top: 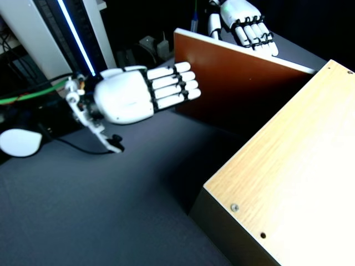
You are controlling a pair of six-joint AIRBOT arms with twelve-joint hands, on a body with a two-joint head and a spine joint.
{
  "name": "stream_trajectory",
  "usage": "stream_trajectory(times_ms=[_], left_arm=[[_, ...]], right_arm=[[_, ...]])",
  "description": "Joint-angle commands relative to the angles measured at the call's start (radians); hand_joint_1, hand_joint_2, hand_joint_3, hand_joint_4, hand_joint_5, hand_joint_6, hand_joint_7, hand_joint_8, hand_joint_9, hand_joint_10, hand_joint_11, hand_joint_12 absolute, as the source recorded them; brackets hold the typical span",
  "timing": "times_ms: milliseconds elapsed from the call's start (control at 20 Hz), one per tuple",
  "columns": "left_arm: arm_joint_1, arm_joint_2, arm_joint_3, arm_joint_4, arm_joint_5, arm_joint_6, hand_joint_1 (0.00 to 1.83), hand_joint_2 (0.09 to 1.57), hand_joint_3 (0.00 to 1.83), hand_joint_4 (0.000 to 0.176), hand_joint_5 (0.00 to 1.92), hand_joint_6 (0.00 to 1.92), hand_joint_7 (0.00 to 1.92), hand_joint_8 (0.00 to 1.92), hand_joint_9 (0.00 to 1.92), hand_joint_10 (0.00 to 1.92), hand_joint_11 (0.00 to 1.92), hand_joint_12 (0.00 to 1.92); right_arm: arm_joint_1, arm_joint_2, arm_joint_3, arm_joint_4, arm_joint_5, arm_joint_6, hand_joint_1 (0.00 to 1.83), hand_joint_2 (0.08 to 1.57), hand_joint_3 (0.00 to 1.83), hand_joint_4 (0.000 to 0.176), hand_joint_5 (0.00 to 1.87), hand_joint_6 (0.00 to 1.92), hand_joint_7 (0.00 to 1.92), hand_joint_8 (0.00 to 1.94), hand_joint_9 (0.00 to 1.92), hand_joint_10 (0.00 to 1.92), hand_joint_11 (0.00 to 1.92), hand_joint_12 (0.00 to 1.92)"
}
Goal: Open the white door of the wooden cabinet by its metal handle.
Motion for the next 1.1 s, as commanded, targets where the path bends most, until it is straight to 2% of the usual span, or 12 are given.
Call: stream_trajectory(times_ms=[0, 50, 100, 150, 200, 300, 600, 700, 800, 900, 1000, 1050], left_arm=[[-0.004, 0.002, 0.005, -0.002, -0.123, -0.001, 0.0, 1.28, 0.0, 0.0, 0.0, 0.0, 0.0, 0.0, 0.0, 0.0, 0.0, 0.0], [-0.004, 0.002, 0.005, -0.002, -0.123, -0.001, 0.0, 1.14, 0.0, 0.0, 0.0, 0.0, 0.0, 0.0, 0.0, 0.0, 0.0, 0.0], [-0.004, 0.001, 0.005, -0.002, -0.123, -0.001, 0.0, 1.1, 0.0, 0.0, 0.0, 0.0, 0.0, 0.0, 0.0, 0.0, 0.0, 0.0], [-0.004, 0.001, 0.006, -0.002, -0.122, -0.001, 0.0, 1.16, 0.0, 0.0, 0.0, 0.0, 0.0, 0.0, 0.0, 0.0, 0.0, 0.0], [-0.004, 0.0, 0.006, -0.002, -0.122, -0.001, 0.0, 1.15, 0.0, 0.0, 0.0, 0.0, 0.0, 0.0, 0.0, 0.0, 0.0, 0.0], [-0.004, -0.001, 0.006, -0.002, -0.122, -0.001, 0.0, 1.41, 0.05, 0.0, 0.0, 0.0, 0.0, 0.0, 0.0, 0.0, 0.0, 0.0], [-0.004, -0.006, 0.008, -0.002, -0.117, -0.001, 0.0, 1.45, 0.04, 0.0, 0.0, 0.0, 0.0, 0.0, 0.0, 0.0, 0.0, 0.0], [-0.005, -0.007, 0.01, -0.002, -0.116, -0.001, 0.0, 1.45, 0.04, 0.0, 0.0, 0.0, 0.0, 0.0, 0.0, 0.0, 0.0, 0.0], [-0.005, -0.007, 0.01, -0.002, -0.116, -0.001, 0.0, 1.45, 0.03, 0.0, 0.0, 0.0, 0.0, 0.0, 0.0, 0.0, 0.0, 0.0], [-0.006, -0.008, 0.01, -0.002, -0.116, -0.001, 0.0, 1.45, 0.03, 0.0, 0.0, 0.0, 0.0, 0.0, 0.0, 0.0, 0.0, 0.0], [-0.007, -0.011, 0.012, -0.002, -0.112, -0.001, 0.0, 1.46, 0.03, 0.0, 0.0, 0.0, 0.0, 0.0, 0.0, 0.0, 0.0, 0.0], [-0.008, -0.012, 0.013, -0.002, -0.11, -0.001, 0.0, 1.46, 0.03, 0.0, 0.0, 0.0, 0.0, 0.0, 0.0, 0.0, 0.0, 0.0]], right_arm=[[0.017, -0.005, 0.002, 0.038, 0.11, 0.006, 0.0, 1.44, 0.01, 0.0, 0.0, 0.0, 0.0, 0.0, 0.0, 0.0, 0.0, 0.0], [0.025, -0.014, 0.004, 0.032, 0.104, 0.006, 0.0, 1.44, 0.01, 0.0, 0.0, 0.0, 0.0, 0.0, 0.0, 0.0, 0.0, 0.0], [0.03, -0.02, 0.006, 0.029, 0.102, 0.006, 0.0, 1.44, 0.01, 0.0, 0.0, 0.0, 0.0, 0.0, 0.0, 0.0, 0.0, 0.0], [0.033, -0.025, 0.007, 0.027, 0.1, 0.006, 0.0, 1.44, 0.01, 0.0, 0.0, 0.0, 0.0, 0.0, 0.0, 0.0, 0.0, 0.0], [0.039, -0.035, 0.01, 0.024, 0.097, 0.006, 0.0, 1.43, 0.01, 0.0, 0.0, 0.0, 0.0, 0.0, 0.0, 0.0, 0.0, 0.0], [0.048, -0.049, 0.014, 0.015, 0.088, 0.006, 0.0, 1.44, 0.01, 0.0, 0.0, 0.0, 0.0, 0.0, 0.0, 0.0, 0.0, 0.0], [0.072, -0.087, 0.022, 0.005, 0.083, 0.006, 0.03, 1.46, 0.01, 0.0, 0.0, 0.0, 0.0, 0.0, 0.0, 0.0, 0.0, 0.0], [0.08, -0.1, 0.023, -0.001, 0.083, 0.006, 0.2, 1.43, 0.0, 0.0, 0.0, 0.0, 0.0, 0.0, 0.0, 0.0, 0.0, 0.0], [0.086, -0.111, 0.023, -0.004, 0.083, 0.006, 0.19, 1.44, 0.0, 0.0, 0.0, 0.0, 0.0, 0.0, 0.0, 0.0, 0.0, 0.0], [0.09, -0.119, 0.023, -0.004, 0.083, 0.006, 0.4, 1.37, 0.0, 0.0, 0.0, 0.0, 0.0, 0.0, 0.0, 0.0, 0.01, 0.0], [0.098, -0.13, 0.024, -0.009, 0.083, 0.006, 0.37, 1.39, 0.0, 0.0, 0.0, 0.0, 0.0, 0.0, 0.0, 0.0, 0.01, 0.0], [0.1, -0.134, 0.024, -0.012, 0.083, 0.006, 0.25, 1.41, 0.01, 0.0, 0.0, 0.0, 0.0, 0.0, 0.0, 0.0, 0.0, 0.0]])
